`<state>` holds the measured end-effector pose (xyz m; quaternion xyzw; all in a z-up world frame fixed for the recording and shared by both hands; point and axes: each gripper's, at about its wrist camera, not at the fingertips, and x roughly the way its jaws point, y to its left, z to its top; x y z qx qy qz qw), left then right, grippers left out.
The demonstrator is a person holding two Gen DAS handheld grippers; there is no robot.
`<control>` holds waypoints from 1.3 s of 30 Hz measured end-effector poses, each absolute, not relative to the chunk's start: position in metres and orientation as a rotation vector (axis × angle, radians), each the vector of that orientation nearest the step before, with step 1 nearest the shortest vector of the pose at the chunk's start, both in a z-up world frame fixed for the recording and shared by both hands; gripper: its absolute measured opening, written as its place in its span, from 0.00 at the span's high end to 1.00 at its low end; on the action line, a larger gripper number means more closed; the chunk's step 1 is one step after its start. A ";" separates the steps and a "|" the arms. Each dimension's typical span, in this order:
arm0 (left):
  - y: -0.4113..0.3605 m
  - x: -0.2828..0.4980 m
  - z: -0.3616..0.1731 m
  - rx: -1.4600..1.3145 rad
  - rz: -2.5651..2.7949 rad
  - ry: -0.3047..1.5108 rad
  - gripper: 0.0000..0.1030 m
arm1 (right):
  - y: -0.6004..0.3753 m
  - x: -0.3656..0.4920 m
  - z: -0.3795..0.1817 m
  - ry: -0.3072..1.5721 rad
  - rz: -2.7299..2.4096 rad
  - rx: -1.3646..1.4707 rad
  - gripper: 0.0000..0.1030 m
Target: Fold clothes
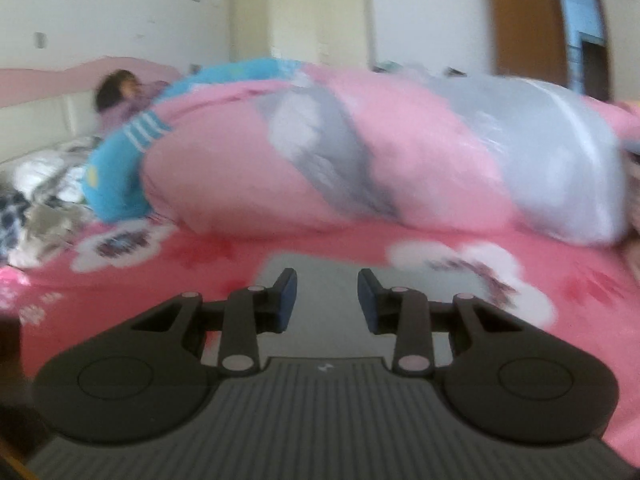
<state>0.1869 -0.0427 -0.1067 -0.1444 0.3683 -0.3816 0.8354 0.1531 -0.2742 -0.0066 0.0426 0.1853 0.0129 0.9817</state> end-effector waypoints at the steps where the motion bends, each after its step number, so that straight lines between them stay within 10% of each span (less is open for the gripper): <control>1: -0.042 0.188 -0.107 -0.312 -0.810 0.784 0.44 | -0.271 0.170 -0.012 0.405 0.048 0.096 0.68; 9: -0.040 0.193 -0.106 -0.335 -0.801 0.818 0.47 | -0.260 0.256 -0.051 0.775 0.054 0.152 0.68; 39: -0.031 0.188 -0.108 -0.361 -0.824 0.738 0.48 | -0.389 0.201 -0.012 0.608 -0.185 0.366 0.68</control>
